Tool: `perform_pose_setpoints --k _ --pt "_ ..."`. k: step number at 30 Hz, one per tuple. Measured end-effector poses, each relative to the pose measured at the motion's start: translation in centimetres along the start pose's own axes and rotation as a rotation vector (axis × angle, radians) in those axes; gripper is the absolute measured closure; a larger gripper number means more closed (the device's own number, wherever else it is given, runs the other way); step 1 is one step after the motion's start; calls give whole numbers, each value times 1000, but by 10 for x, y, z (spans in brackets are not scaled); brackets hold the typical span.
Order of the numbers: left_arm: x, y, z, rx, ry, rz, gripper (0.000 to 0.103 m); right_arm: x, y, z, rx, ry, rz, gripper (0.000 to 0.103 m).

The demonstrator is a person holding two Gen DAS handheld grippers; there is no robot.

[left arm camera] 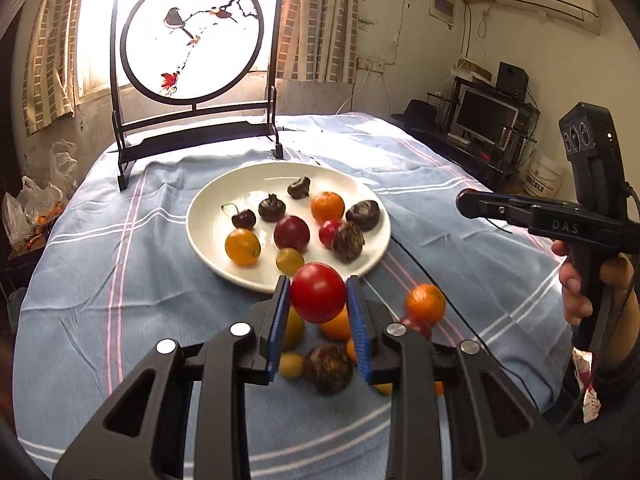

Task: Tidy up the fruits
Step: 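Lower the plum and tomato onto the plate and open both tools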

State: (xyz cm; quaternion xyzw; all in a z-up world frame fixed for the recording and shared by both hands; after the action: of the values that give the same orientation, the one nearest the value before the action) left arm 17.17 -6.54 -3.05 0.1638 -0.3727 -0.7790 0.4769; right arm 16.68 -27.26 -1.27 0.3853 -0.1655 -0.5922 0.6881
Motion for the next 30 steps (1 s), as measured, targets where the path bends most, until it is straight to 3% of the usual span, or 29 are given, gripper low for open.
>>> perform_pose_setpoints --k 6,12,14,15,18,22,27,30 --pt "-29 44 -65 -59 9 65 75 -6 45 -66 -57 34 -37 73" --pt "-49 57 -113 -113 22 117 74 -14 65 -126 -105 0 -28 72" --pt "-55 60 -113 -105 28 139 63 -14 67 -129 -93 -21 -22 60" --pt "-57 60 -109 -91 22 150 55 -13 67 -125 -76 -25 -28 58" --pt "-55 58 -85 -41 36 140 42 -13 61 -106 -51 -16 -29 58" --pt "-35 34 -49 -33 42 62 42 -14 42 -66 -23 -9 -16 58" --pt "2 -32 -17 -95 40 -71 41 -15 -13 -13 -3 0 -2 54" --pt "13 -64 -15 -133 32 -98 42 -11 -47 3 -17 -1 -23 54"
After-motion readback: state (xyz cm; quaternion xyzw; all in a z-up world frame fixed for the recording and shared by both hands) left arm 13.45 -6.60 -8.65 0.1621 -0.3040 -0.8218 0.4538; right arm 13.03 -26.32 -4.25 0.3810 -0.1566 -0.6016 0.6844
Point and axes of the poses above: each gripper's, at about its wrist camera, not at the fingertips, and z roughly against the way its jaws point, x to its right, y to its top, the point moved 5 cm from there along -z, roughly the way its jaws point, and after that the axes turned 4 degrees about -x, right-handed, at the moved point
